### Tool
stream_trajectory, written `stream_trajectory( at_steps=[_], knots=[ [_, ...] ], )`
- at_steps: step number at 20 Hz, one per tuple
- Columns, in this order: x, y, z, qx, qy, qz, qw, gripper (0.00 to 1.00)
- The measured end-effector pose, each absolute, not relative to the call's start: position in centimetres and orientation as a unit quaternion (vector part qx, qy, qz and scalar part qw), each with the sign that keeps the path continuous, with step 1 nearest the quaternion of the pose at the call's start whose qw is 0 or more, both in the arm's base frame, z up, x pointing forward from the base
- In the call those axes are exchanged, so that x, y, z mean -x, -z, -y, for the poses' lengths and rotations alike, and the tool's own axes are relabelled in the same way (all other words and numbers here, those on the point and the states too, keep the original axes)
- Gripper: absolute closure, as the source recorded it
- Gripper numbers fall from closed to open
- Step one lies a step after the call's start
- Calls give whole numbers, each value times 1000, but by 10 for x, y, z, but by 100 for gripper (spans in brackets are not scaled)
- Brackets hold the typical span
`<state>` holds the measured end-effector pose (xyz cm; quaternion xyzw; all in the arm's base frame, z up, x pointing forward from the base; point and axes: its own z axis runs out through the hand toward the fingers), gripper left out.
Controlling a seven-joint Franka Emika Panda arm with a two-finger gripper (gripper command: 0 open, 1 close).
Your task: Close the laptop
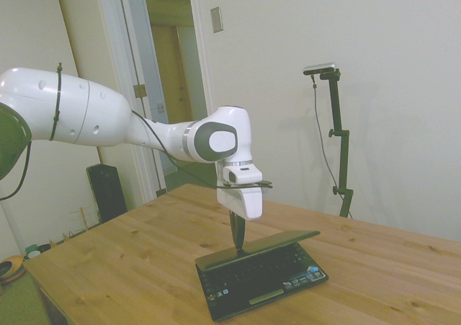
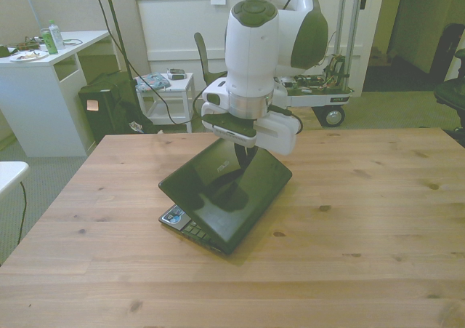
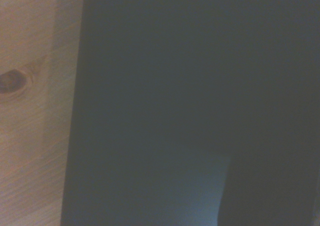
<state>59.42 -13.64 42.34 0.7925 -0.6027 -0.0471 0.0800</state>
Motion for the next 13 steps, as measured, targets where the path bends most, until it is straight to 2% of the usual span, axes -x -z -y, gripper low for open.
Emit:
stream_trajectory(
  at_steps=[9, 11, 13],
  knots=[
    [-602, -389, 143, -787, 55, 605, 104, 100],
    [-604, -395, 141, -789, 48, 604, 99, 100],
    [-602, -420, 133, -803, 34, 589, 82, 100]
  ],
)
